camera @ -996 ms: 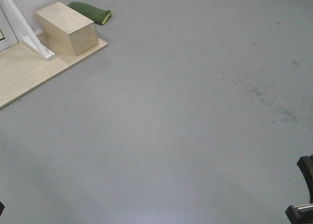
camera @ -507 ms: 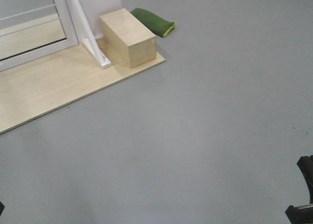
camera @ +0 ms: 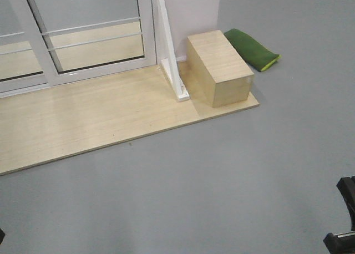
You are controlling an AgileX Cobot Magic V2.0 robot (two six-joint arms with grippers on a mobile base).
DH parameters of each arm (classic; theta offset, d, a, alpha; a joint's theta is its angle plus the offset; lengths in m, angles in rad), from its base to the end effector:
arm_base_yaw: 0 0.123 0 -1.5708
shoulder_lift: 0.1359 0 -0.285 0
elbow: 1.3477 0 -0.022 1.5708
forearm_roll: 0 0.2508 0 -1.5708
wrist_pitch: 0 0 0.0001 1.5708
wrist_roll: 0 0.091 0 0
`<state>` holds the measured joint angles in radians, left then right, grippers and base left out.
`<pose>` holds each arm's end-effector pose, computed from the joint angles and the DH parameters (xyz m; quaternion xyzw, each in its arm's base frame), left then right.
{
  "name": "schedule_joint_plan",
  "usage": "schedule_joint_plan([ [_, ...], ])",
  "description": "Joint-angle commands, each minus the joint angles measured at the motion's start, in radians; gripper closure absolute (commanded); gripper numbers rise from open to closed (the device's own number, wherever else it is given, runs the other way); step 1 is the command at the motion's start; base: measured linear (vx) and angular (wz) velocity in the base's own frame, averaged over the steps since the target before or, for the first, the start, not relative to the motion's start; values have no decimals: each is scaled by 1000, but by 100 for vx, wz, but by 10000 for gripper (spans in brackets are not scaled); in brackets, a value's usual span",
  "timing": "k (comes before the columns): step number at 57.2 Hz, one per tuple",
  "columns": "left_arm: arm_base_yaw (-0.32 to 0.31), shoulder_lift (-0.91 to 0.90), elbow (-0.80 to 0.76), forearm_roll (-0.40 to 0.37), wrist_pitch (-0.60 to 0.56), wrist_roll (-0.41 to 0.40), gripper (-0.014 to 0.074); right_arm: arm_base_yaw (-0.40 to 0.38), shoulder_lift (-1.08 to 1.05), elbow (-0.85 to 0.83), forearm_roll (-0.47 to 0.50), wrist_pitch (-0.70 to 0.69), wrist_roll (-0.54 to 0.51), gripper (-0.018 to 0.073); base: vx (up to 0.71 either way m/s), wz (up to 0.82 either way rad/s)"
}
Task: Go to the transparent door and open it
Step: 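Drive the base toward the white-framed glass sliding door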
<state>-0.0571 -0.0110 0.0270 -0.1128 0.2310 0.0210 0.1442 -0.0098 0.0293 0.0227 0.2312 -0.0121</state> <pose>0.0554 -0.0055 0.1838 -0.0037 0.7608 -0.0571 0.6465 0.0551 0.0085 0.1829 -0.0528 0.7606 0.0518 0.6449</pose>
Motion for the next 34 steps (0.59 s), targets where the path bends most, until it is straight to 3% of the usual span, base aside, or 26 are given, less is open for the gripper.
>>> schedule_joint_plan([
  [1,-4,-13,30,-3,-79,-2,602,-3,-14,15,-3,-87,1,567,56,36],
  [34,-4,-13,30,-3,-79,-2,602,-3,-14,15,-3,-87,1,567,56,26],
])
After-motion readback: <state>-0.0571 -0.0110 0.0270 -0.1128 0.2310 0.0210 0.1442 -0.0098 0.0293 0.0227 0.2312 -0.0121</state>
